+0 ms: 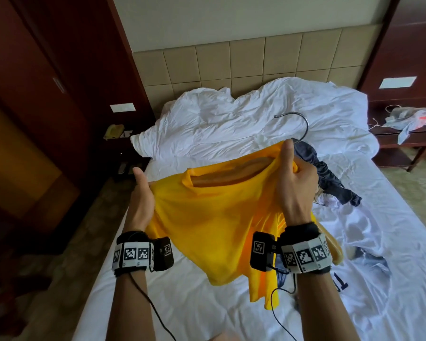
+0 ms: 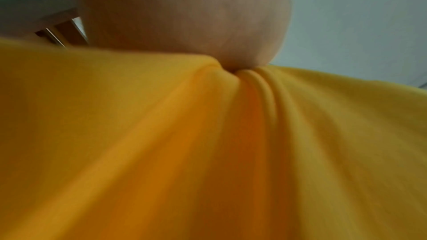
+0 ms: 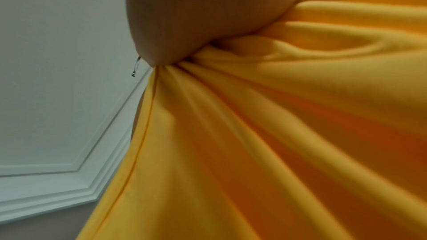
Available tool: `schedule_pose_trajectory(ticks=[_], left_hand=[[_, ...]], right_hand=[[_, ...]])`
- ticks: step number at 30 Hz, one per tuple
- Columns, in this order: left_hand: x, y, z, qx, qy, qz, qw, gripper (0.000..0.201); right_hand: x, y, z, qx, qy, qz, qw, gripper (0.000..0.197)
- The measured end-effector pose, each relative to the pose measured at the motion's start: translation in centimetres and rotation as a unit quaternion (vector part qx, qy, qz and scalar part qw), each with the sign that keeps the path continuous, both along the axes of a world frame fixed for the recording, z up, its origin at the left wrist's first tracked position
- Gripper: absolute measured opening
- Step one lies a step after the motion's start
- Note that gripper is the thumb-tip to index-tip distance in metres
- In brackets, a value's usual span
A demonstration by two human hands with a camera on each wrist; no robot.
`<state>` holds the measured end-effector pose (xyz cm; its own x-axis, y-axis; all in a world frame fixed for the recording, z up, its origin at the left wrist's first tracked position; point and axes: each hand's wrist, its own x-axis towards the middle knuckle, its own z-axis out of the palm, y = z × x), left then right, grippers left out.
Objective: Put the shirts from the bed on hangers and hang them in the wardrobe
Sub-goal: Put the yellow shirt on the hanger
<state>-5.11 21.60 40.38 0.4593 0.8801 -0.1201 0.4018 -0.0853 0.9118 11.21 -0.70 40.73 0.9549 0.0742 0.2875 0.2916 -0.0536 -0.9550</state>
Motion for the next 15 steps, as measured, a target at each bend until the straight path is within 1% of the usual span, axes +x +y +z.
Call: schedule_pose_trajectory(ticks=[1,3,5,6,8,10,11,12,15], left_hand=[[-0.2,-0.3,0.4,0.003,0.013,0.007,1.000,0.082],[-0.4,-0.6,0.3,0.037,0.038,0.007,0.999,0.075],[-0.5,-0.1,-0.1,0.119,0.036,-0.009,0.992,0.059],[-0.4,0.2,-0.3,0.172,0.031,-0.027,0.984,0.051],[0.1,0.5,-0.7,0.290,0.026,-0.069,0.954,0.035],[1.1,-0.4,-0.2,0.397,0.013,-0.115,0.910,0.022],[1.7,-1.0,-0.1,0.433,0.004,-0.136,0.891,0.018],[2.2,-1.5,0.2,0.441,-0.007,-0.153,0.884,0.016],[3.3,-3.0,0.6,0.401,-0.036,-0.186,0.896,0.008]], right_hand=[[-0.1,-0.1,-0.1,0.006,0.002,-0.002,1.000,0.065],[-0.3,-0.3,-0.2,0.007,0.003,-0.004,1.000,0.065],[-0.6,-0.4,-0.2,0.001,0.003,-0.007,1.000,0.065],[-0.8,-0.5,-0.2,-0.001,0.002,-0.008,1.000,0.064],[-1.2,-0.5,-0.2,-0.006,-0.003,-0.009,1.000,0.065],[-1.5,-0.4,-0.2,-0.012,-0.002,-0.013,1.000,0.067],[-1.6,-0.3,-0.2,-0.017,0.000,-0.015,1.000,0.068],[-1.7,-0.2,-0.3,-0.024,0.002,-0.018,1.000,0.070],[-1.7,-0.1,-0.4,-0.037,0.012,-0.020,0.999,0.072]])
